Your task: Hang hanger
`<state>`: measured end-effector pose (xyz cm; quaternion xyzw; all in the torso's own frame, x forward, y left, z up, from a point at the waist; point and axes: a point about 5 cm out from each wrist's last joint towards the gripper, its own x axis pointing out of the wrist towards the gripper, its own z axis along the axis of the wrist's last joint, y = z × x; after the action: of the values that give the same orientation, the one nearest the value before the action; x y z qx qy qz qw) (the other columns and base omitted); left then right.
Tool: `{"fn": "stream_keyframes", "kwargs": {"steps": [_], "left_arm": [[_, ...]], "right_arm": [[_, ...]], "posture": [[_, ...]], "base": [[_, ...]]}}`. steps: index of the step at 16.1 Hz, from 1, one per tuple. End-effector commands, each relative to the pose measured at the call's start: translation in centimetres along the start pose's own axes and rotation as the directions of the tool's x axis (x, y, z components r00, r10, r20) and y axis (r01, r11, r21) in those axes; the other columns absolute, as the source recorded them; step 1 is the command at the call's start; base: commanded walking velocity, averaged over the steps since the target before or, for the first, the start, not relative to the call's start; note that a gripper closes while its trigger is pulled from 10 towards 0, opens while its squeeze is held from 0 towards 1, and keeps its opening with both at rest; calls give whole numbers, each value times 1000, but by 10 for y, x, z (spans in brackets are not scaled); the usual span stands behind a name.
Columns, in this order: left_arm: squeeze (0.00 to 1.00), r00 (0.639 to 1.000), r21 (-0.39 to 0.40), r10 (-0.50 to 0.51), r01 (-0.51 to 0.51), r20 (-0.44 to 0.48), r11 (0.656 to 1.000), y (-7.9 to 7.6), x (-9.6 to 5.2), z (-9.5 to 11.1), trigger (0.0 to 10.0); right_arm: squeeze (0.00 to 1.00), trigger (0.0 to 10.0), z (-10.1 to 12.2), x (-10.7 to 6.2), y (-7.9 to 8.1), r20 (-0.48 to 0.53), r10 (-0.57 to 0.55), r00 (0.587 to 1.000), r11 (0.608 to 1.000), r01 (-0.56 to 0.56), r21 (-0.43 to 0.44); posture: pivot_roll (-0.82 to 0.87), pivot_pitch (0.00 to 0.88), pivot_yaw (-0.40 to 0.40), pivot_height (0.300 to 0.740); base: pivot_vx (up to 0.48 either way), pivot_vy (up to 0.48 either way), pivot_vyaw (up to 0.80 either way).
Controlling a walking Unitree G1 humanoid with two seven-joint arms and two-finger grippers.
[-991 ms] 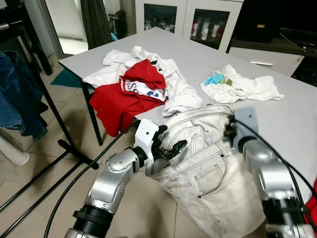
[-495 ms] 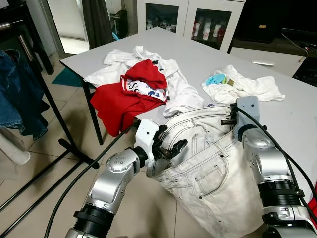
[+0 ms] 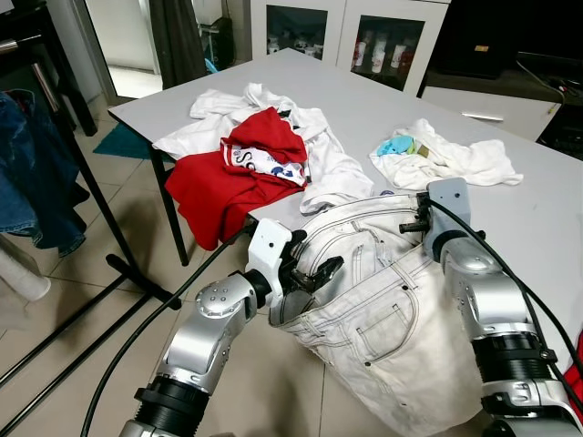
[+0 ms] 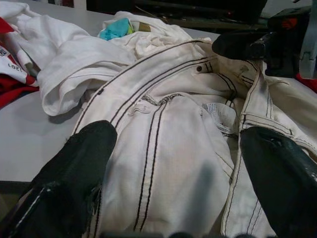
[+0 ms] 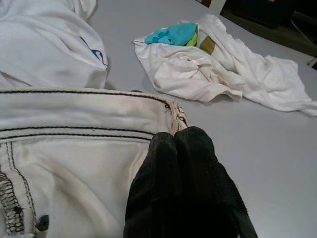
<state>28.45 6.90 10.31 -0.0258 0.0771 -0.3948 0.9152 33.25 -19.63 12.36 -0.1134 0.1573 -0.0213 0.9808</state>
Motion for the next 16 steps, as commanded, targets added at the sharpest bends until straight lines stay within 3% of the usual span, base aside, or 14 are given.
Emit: {"fn": "stream_keyframes", "kwargs": {"steps": [1, 2, 3, 4, 5, 8, 11, 12, 13, 16], "left_arm": [[0, 1000, 12, -8, 8, -1, 1000, -1, 2, 1, 10000], [0, 1000, 13, -9, 9, -1, 1000, -1, 2, 1, 10000], [0, 1000, 13, -11, 11, -1, 1000, -2, 2, 1, 10000], [0, 1000, 12, -11, 11, -1, 1000, -2, 3, 1, 10000], [0, 1000, 12, -10, 10, -1, 1000, -2, 2, 1, 10000], [0, 1000, 10, -12, 12, 0, 1000, -3, 3, 0, 10000], [0, 1000, 10, -10, 10, 0, 1000, -2, 3, 0, 10000], [0, 1000, 9, -9, 9, -1, 1000, -2, 3, 0, 10000], [0, 1000, 9, -9, 9, -1, 1000, -2, 3, 0, 10000], [0, 1000, 11, -9, 9, 0, 1000, -2, 3, 0, 10000]], "right_arm": [[0, 10000, 1, -2, -5, -2, -11, 1000, 1000, 11, -21], [0, 10000, 2, -4, -6, -1, -4, 1000, 999, 3, -40], [157, 10000, 3, -5, -6, 2, 8, 1000, 997, -7, -79], [878, 10000, 3, -7, -4, 1, 29, 1000, 993, -29, -115], [1000, 10000, 3, -9, -1, -5, 56, 998, 990, -56, -129], [1000, 10000, -3, -11, 10, -54, 122, 991, 980, -129, -154], [1000, 10000, -8, -11, 8, -88, 108, 990, 979, -122, -166], [663, 10000, -8, -11, 5, -92, 92, 992, 979, -106, -171], [0, 10000, -8, -11, 2, -91, 73, 993, 980, -89, -180], [0, 10000, -4, -11, -2, -76, 26, 997, 967, -44, -249]], "posture": [[-7, 0, -49, 740], [-7, 0, -49, 740], [-12, 0, -50, 740], [-12, 0, -50, 740], [-12, 0, -50, 740], [-14, 0, -54, 740], [-12, 0, -55, 740], [-12, 0, -54, 740], [-12, 0, -55, 740], [-14, 0, -53, 740]], "base": [[0, 0, 0], [0, 0, 0], [0, 0, 0], [0, 0, 0], [0, 0, 0], [0, 0, 0], [0, 0, 0], [0, 0, 0], [0, 0, 0], [0, 0, 0]]}}
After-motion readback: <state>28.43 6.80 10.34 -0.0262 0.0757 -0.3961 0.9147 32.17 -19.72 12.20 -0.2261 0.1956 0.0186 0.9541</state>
